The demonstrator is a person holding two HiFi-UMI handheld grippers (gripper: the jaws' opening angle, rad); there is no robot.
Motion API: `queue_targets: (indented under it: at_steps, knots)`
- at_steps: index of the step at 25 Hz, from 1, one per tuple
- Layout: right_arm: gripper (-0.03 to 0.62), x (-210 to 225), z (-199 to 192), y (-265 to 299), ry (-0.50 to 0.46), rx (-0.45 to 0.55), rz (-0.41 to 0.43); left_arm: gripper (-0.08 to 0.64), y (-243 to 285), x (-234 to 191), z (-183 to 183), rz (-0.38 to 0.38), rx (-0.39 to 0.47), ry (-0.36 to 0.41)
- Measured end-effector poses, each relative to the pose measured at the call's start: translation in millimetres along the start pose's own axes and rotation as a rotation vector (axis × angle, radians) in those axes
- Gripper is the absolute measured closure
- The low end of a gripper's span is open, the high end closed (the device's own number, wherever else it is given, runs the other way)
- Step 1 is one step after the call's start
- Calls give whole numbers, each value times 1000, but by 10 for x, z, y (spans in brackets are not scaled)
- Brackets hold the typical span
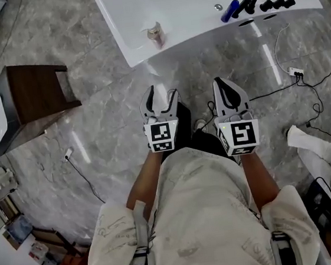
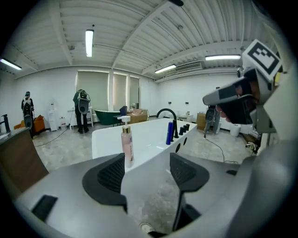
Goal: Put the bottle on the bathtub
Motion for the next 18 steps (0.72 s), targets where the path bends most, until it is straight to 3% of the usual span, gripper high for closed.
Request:
queue_targets:
  at_steps: [9,18]
  knots:
    - [601,0,-128,-699,-2,57,31,273,-834,640,244,42,131,33]
    - [601,97,5,-1019,-27,143,19,273,-1348,849,516,114,264,64]
Point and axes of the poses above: the fingertips, and each gripper's own axes: y forward along the fingers, x to its right, z out of its top, the point moved 10 cm from there along -y, backward along the fingers, and after that the axes turned 7 degrees about -z, right-handed, at the moved point
